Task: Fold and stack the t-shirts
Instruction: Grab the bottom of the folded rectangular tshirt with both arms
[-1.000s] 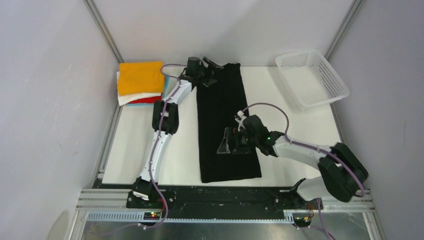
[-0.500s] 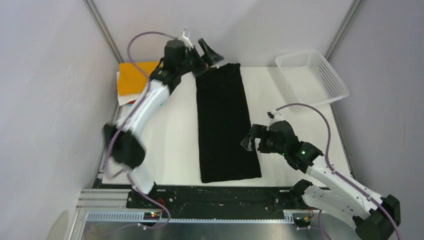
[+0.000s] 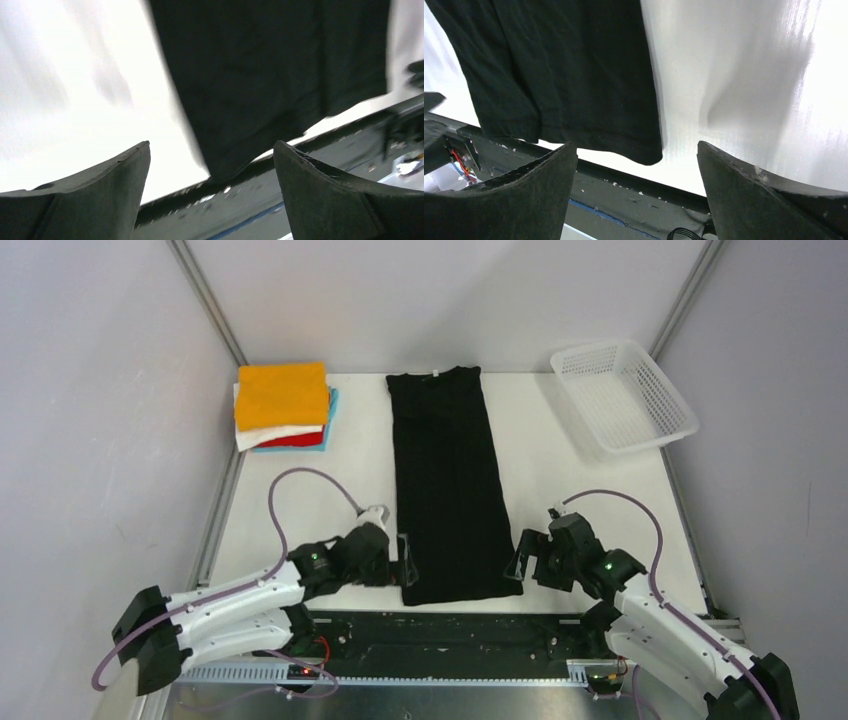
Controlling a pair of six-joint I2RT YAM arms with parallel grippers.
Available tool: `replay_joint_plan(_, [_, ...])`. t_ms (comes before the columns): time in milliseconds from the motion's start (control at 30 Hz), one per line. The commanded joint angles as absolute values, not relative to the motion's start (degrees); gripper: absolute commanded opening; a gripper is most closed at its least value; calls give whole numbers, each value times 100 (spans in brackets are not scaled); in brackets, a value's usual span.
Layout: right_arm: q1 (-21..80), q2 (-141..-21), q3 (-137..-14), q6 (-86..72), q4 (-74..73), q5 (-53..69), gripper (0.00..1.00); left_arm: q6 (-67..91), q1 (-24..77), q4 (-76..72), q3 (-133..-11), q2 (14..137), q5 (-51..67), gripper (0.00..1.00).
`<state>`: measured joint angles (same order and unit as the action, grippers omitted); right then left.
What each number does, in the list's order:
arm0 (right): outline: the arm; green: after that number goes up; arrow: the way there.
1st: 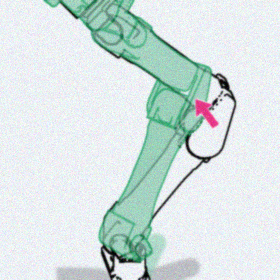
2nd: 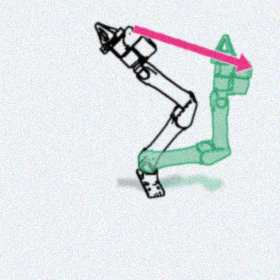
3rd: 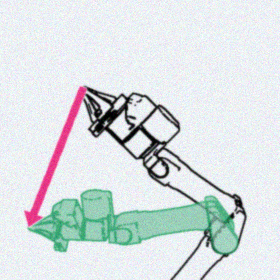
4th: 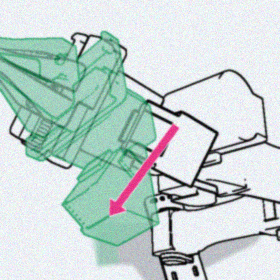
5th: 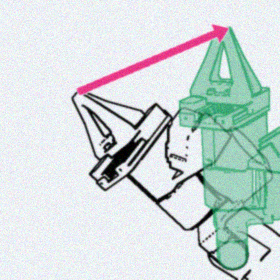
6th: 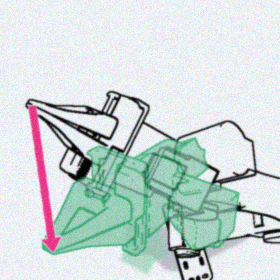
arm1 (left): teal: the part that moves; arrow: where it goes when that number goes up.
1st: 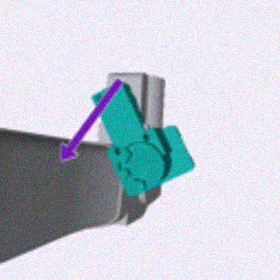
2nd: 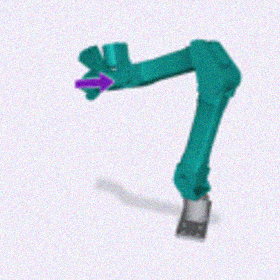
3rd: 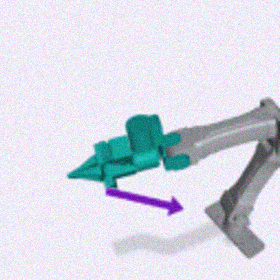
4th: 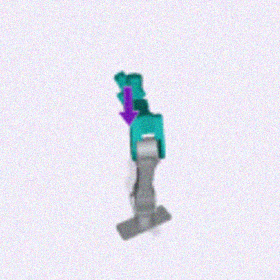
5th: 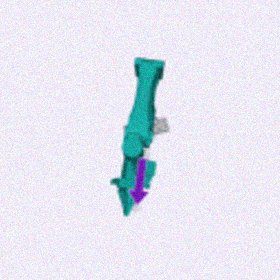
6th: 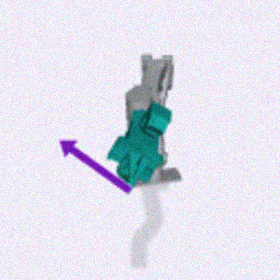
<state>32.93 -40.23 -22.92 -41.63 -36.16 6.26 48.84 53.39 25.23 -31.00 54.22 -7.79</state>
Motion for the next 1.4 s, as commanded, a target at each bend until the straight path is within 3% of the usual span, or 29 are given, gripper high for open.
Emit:
replay_joint_plan(0, [3209,-4077,-2116,-4284,-3341,1000,91,6160,5775,2652,-2519,4880,-729,93])
replay_joint_plan(233, [3164,-4304,-1827,-4409,-3001,929,65,6949,6057,2247,-1910,5197,-285,62])
replay_joint_plan(400, [3159,-4506,-1747,-4406,-2897,839,59,6980,6212,1917,-1941,5690,-179,51])
replay_joint_plan(533, [3155,-4623,-1671,-4450,-2738,897,48,6907,6208,1785,-2070,6341,-157,37])
replay_joint_plan(633, [3164,-4625,-1654,-4494,-2784,1003,41,6853,6211,1769,-2171,6547,-91,11])
replay_joint_plan(700, [3181,-4565,-1648,-4489,-2927,1033,34,6877,6207,1772,-2164,6566,-74,1])
replay_joint_plan(800, [3236,-4442,-1563,-4506,-2978,1189,3,6909,6213,1775,-2087,6409,-192,0])
replay_joint_plan(833, [3253,-4387,-1533,-4530,-2961,1245,0,6887,6209,1771,-2076,6364,-219,0])
replay_joint_plan(1200, [4300,-3117,-1389,-5278,-3765,1411,0,7164,6975,1769,-1606,5182,-246,0])
replay_joint_plan(1367, [4586,-2971,-1499,-5472,-3472,1255,0,6868,7096,1774,-1894,4916,-593,0])
